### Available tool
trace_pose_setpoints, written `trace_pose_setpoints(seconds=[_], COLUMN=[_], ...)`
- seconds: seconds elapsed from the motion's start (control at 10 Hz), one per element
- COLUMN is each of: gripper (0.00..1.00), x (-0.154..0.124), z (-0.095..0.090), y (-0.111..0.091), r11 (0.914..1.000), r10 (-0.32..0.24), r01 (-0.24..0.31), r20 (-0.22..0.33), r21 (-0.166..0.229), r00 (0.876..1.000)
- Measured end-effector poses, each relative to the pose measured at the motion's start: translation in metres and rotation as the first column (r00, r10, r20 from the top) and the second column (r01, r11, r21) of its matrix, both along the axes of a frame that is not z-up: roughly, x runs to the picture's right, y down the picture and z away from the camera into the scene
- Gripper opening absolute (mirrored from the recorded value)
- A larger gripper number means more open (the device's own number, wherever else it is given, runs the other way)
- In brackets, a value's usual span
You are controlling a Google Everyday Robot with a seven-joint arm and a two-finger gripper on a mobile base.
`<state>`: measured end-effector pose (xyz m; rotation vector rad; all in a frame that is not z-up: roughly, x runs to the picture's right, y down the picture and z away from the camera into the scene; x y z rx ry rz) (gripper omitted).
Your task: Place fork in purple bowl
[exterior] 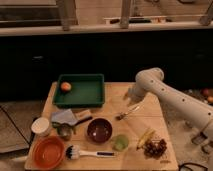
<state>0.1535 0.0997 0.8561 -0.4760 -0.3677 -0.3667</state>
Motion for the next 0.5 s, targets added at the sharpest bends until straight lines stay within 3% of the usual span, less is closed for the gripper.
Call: trace_pose_setpoints(seconds=[0.2,0.5], gripper=[0.8,0.8], x=[0.006,0.013], z=[0.018,0.032], y=[0.012,0.02], r11=[0.9992,0.9962], r10=[0.03,0.062], r01=[-0.03,-0.064], r20=[-0.022,-0.046], r21=[-0.026,-0.058], r00=[0.999,0.997])
